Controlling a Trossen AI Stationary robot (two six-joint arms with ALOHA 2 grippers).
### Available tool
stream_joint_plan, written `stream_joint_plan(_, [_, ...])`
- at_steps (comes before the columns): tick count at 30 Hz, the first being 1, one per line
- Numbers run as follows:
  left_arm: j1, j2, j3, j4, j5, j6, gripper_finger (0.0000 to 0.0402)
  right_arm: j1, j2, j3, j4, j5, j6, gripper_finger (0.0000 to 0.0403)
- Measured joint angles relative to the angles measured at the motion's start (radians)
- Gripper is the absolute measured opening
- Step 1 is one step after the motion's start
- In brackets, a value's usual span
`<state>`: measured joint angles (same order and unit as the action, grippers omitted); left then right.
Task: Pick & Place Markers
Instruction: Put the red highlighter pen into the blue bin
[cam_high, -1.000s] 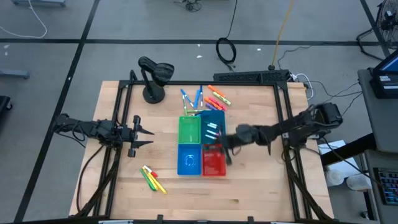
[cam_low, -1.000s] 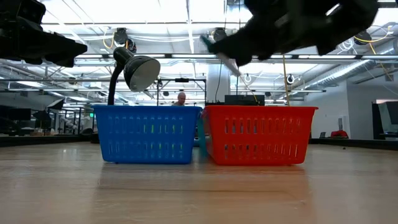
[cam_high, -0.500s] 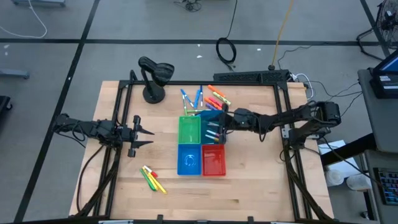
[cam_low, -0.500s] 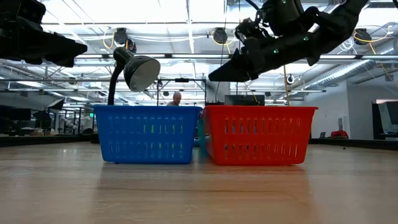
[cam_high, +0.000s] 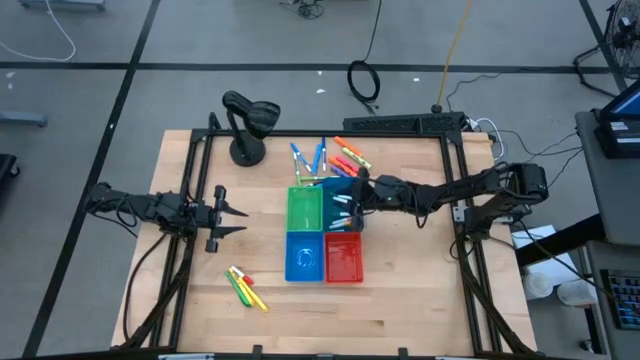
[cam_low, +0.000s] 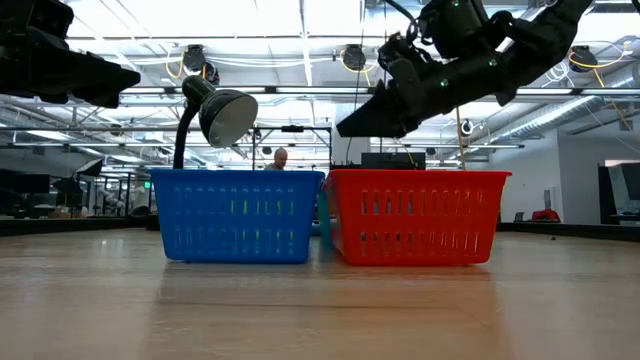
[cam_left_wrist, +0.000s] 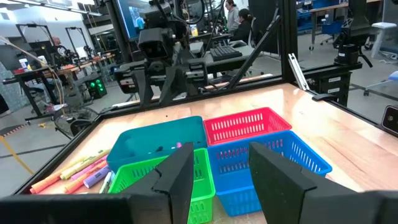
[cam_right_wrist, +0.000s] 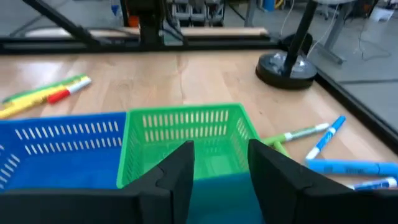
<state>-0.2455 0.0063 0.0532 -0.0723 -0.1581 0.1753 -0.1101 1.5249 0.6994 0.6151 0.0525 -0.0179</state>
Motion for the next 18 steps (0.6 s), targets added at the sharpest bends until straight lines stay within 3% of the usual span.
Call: stream_joint_plan(18, [0.000,0.000,0.000,0.000,0.000,0.000,0.0159,0.001,0.000,0.000,0.017,-0.002,0.055,0.0135])
